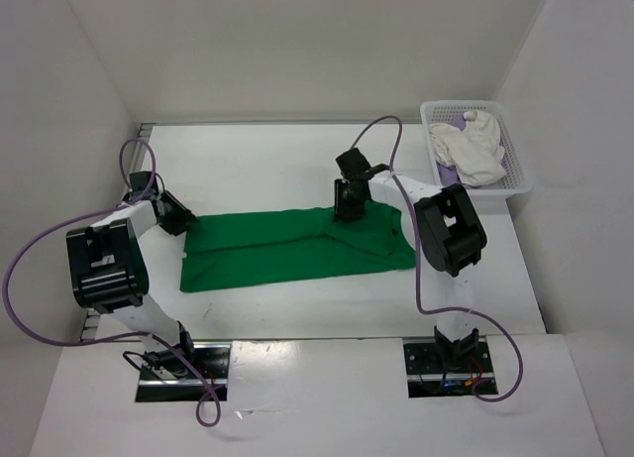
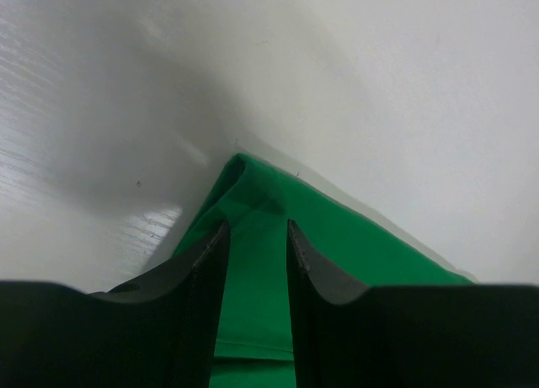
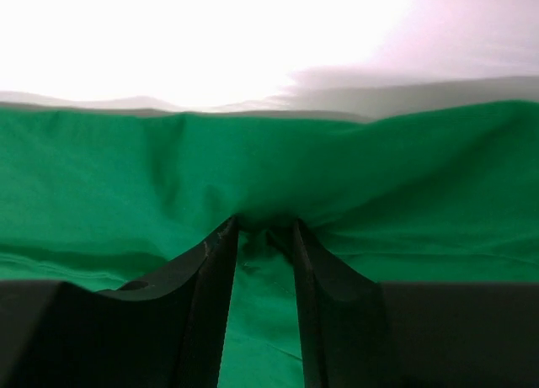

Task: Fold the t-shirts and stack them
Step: Fold the other side of the tshirt into a rectangle

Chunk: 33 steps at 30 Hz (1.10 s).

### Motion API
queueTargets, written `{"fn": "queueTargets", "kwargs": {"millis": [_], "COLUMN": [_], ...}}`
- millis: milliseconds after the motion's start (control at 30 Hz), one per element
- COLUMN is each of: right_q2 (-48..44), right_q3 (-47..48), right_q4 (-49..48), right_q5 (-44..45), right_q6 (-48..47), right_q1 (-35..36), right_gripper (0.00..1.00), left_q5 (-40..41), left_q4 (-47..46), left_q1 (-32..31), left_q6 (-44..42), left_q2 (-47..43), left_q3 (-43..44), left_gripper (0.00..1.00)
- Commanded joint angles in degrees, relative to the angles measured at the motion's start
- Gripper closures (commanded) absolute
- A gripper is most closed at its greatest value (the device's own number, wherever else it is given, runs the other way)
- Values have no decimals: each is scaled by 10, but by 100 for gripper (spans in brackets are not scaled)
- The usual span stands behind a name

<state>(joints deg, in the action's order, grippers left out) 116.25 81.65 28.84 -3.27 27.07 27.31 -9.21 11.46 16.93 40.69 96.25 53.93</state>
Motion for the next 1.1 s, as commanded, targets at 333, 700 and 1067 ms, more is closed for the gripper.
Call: {"fn": "queueTargets", "kwargs": {"millis": [333,700,1067], "right_q2": [-64,-174,-250], "right_q3": [-35,-162,-226], "right_q4": [32,38,27], "right_q5": [47,23,-99], "right_q6": [34,80,158], "right_q1": [40,65,114], "right_gripper": [84,89,73], "left_q5": [-8,-19,-34], "left_q4": [-18,-23,-29], "left_q1": [-3,-3,-3], "left_q6": [-3,2,18], "left_q2": [7,2,-9], "left_q3": [10,10,10], "left_gripper": [60,61,61]}}
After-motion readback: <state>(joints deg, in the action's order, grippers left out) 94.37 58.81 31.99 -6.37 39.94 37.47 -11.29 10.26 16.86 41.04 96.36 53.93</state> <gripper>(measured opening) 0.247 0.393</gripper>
